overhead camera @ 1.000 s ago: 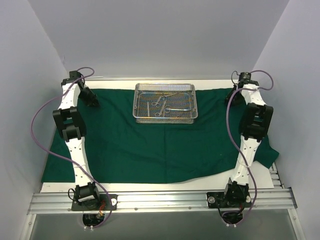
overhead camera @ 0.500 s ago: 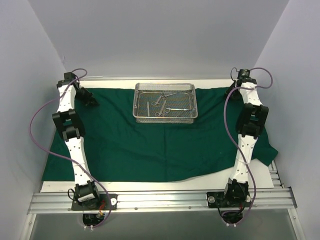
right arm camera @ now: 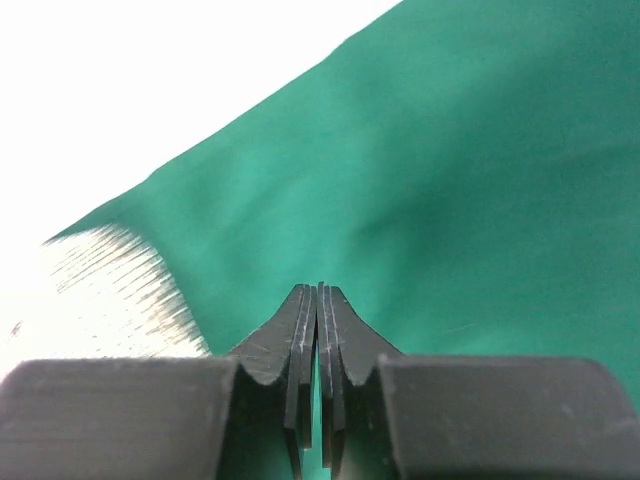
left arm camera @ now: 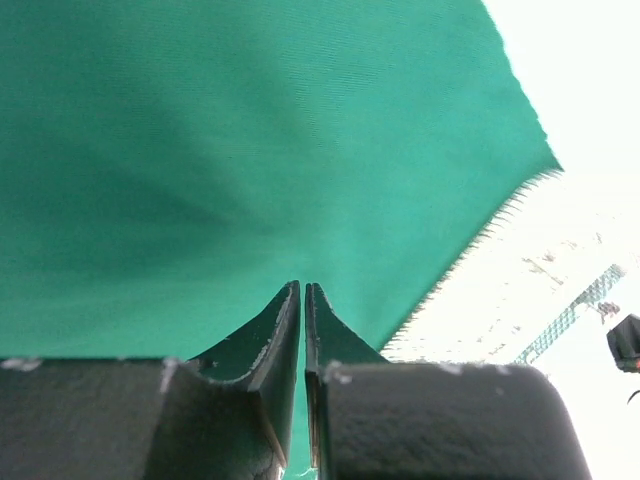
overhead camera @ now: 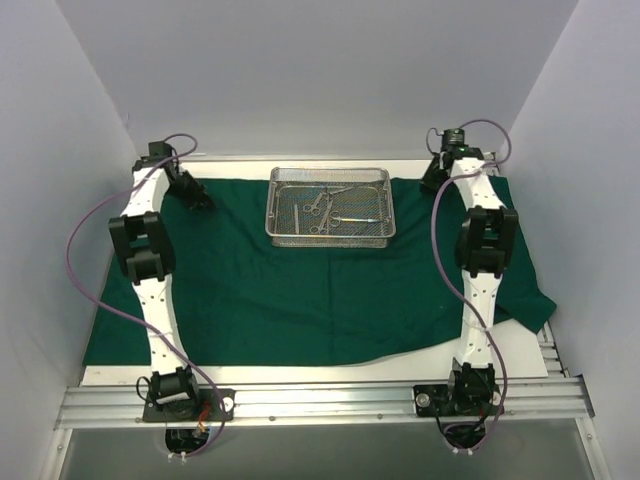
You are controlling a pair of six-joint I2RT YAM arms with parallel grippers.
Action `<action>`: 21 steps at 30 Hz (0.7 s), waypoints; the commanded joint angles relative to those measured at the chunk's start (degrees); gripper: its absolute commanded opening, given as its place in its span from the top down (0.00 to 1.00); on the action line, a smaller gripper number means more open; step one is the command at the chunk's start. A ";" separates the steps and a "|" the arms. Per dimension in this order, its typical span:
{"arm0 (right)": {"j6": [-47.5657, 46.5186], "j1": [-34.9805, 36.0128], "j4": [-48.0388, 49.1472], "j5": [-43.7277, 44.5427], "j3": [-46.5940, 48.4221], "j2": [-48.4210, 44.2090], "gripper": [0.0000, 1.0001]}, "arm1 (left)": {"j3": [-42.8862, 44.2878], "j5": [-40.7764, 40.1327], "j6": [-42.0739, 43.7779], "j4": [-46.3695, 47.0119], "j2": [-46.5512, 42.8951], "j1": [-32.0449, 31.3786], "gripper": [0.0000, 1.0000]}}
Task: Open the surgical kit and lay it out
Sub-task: Smooth out the surgical kit at the center of the board.
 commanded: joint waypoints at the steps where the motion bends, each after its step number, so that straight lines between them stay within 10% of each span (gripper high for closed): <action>1: -0.06 3.81 0.32 -0.43 -2.31 -6.71 0.99 | 5.87 2.94 -1.00 4.14 -2.39 -4.43 0.86; 21: 2.85 7.07 4.29 -2.10 -1.73 5.93 1.00 | 16.61 7.25 -15.76 5.88 15.28 -12.88 0.96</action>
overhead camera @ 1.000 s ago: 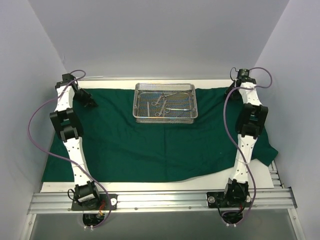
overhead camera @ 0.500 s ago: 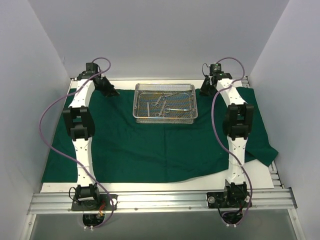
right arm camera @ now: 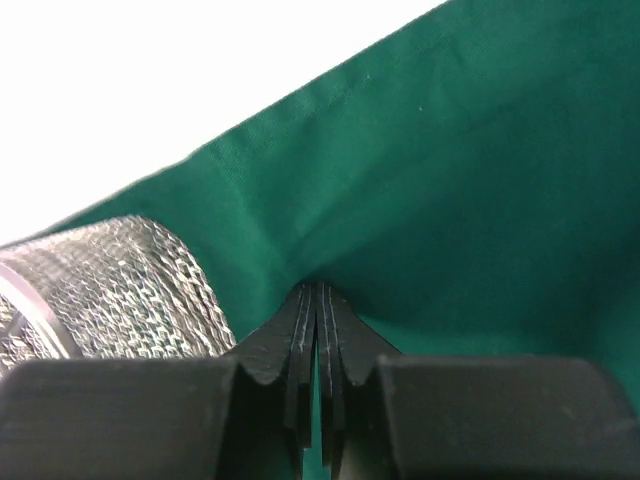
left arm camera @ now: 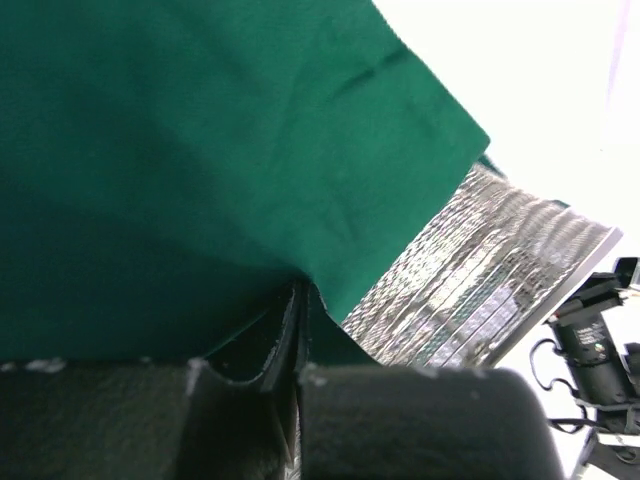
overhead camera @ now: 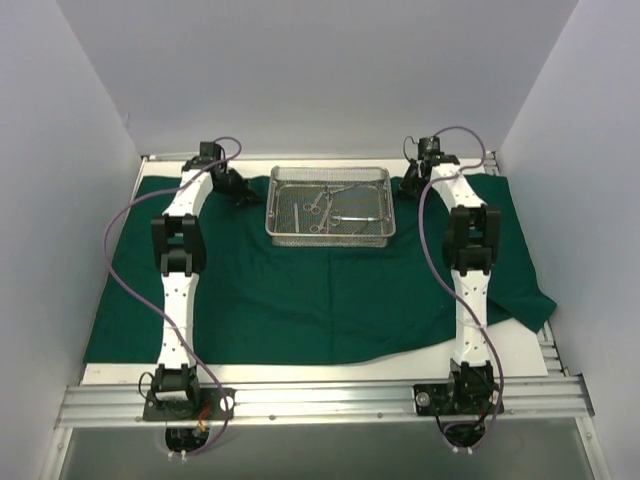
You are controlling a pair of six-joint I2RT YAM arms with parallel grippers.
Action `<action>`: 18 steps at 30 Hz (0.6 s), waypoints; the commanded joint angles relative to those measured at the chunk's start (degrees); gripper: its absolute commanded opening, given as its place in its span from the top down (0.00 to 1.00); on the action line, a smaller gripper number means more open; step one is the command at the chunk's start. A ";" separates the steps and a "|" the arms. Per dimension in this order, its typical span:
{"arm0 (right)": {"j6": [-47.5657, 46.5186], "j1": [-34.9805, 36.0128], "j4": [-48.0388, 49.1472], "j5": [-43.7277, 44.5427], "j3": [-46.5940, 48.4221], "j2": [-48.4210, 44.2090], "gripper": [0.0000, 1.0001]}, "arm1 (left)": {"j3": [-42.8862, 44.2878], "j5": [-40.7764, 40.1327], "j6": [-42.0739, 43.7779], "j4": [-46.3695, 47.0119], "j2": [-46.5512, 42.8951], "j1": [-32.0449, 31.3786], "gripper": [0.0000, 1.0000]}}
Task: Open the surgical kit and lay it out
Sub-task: Smooth out the surgical kit at the center of the board.
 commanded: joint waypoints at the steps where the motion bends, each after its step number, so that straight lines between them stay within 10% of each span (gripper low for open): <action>1: -0.08 -0.02 -1.57 0.24 2.63 5.15 1.00 | 4.65 -0.99 -2.85 0.38 3.94 -0.88 0.97; 18: 5.20 -4.59 -4.82 -4.33 19.42 18.78 1.00 | 12.14 -0.20 -9.80 4.33 11.07 4.74 0.98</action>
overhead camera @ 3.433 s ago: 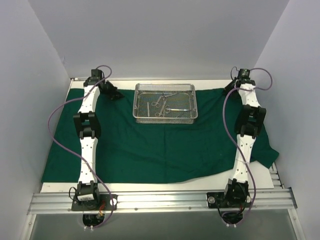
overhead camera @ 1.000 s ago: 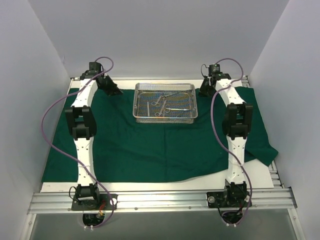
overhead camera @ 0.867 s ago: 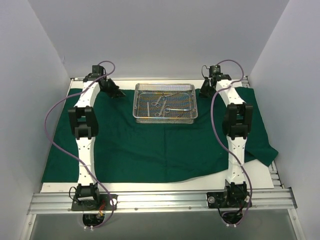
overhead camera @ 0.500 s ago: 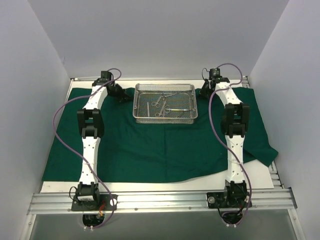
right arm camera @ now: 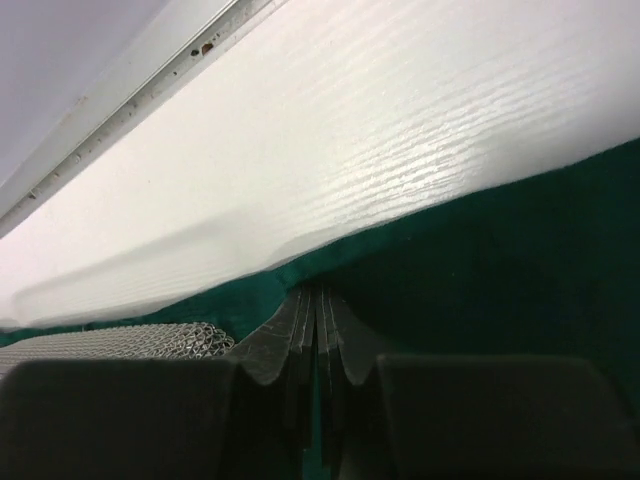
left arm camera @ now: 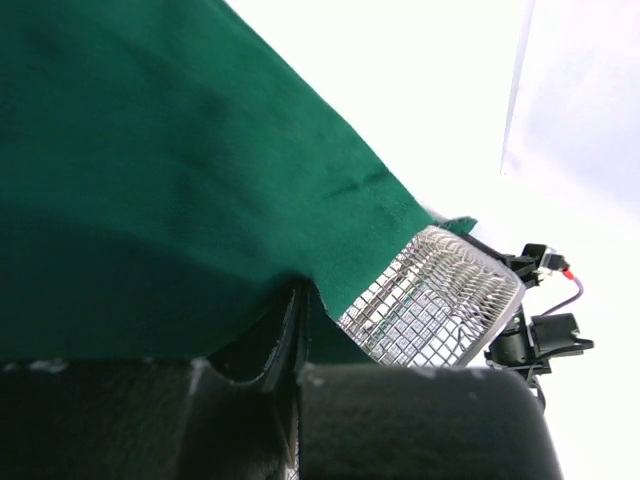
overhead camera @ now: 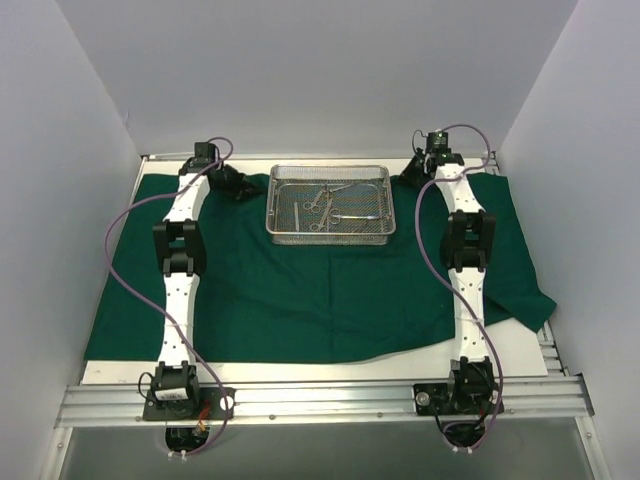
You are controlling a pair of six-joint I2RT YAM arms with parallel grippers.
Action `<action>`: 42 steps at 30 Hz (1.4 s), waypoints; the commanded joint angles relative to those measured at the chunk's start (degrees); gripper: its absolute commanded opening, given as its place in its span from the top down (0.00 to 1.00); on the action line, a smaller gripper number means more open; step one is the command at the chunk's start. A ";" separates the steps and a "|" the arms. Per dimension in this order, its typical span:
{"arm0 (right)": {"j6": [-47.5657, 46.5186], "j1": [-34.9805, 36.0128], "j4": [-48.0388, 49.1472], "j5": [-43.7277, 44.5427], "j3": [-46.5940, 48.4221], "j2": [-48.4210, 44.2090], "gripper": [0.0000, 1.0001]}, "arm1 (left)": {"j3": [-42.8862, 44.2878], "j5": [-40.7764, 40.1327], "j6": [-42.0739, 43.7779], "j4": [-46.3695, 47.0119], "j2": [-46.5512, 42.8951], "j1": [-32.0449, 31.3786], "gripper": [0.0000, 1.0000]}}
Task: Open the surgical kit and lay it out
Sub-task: Smooth out the surgical kit at the center of the board.
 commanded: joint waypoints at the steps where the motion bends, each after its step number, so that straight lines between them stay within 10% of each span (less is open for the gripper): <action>1: -1.14 -1.22 -6.94 2.49 1.02 6.02 1.00 | -0.50 -5.49 0.89 0.29 1.24 3.95 0.98; 12: -1.76 -3.76 -5.09 2.65 3.49 -7.74 1.00 | -3.73 -11.79 19.86 -9.38 -15.62 5.90 0.71; 19: -4.56 -8.07 -7.91 10.12 -18.28 -30.78 0.87 | -24.43 -21.82 32.61 -11.58 -34.34 1.86 0.66; 29: -10.37 -18.17 -11.33 10.04 -63.02 -61.45 0.90 | -60.86 -16.39 32.88 2.57 -58.43 -1.40 0.67; 42: -14.32 -25.04 -7.65 12.42 -75.79 -61.04 1.00 | -70.46 -11.82 33.24 5.21 -64.51 -1.40 0.67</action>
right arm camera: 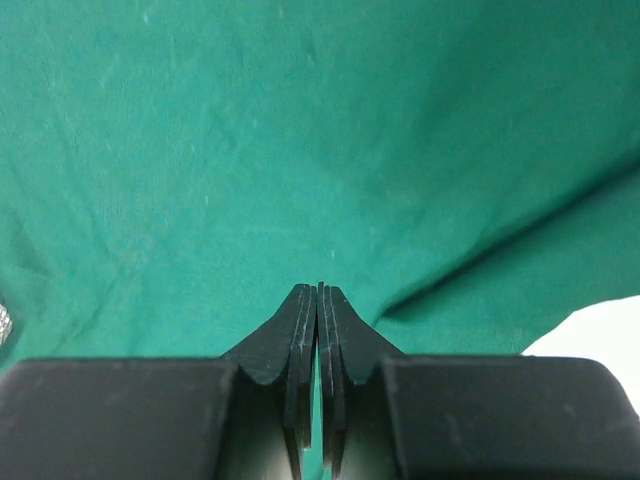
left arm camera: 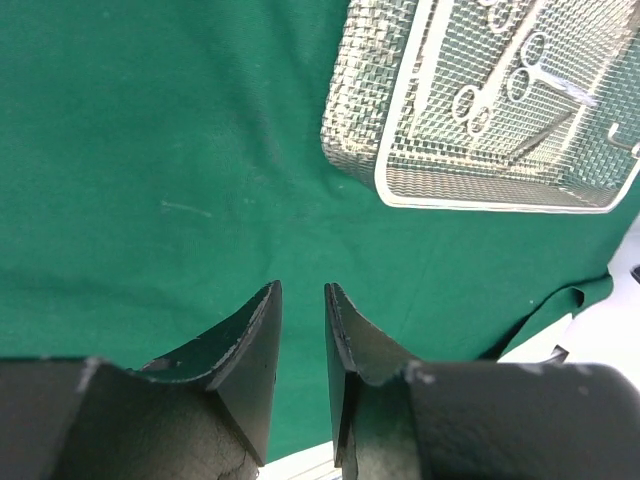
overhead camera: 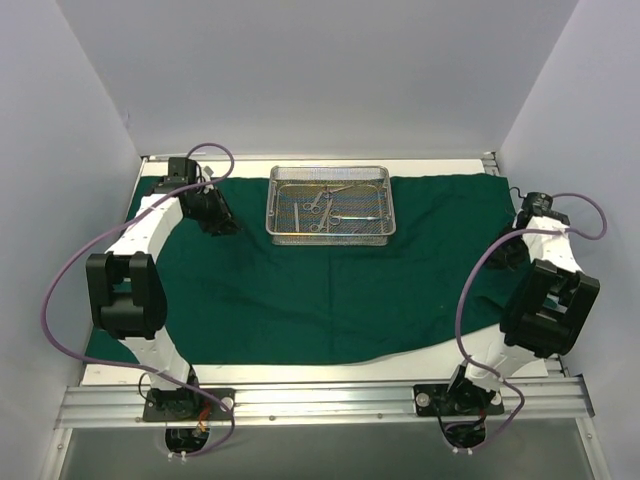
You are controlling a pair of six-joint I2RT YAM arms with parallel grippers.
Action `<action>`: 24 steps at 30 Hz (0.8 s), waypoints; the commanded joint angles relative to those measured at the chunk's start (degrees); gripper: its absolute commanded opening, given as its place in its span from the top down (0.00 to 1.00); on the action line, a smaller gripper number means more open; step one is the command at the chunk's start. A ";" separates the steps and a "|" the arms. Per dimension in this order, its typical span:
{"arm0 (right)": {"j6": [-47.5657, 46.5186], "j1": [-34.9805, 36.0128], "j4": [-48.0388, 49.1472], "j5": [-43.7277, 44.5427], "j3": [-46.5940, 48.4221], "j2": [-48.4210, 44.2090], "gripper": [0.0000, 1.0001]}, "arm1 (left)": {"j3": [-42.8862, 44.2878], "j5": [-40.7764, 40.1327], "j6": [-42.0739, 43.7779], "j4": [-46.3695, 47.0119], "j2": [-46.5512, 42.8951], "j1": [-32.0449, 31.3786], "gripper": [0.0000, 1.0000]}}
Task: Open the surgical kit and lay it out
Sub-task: Smooth out the surgical kit at the center of the board.
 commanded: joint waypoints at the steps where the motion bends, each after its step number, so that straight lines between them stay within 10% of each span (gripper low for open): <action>1: -2.15 -0.47 2.76 0.52 -0.97 1.95 1.00 | -0.61 2.57 1.33 3.42 -2.20 0.17 0.67; 15: -0.84 -0.91 3.74 6.93 -8.71 5.56 1.00 | 3.70 3.53 2.65 1.13 -1.14 0.35 0.67; 24: 8.55 -2.84 -11.71 26.79 -7.40 0.91 1.00 | 2.29 5.55 1.77 1.92 -1.23 0.35 0.67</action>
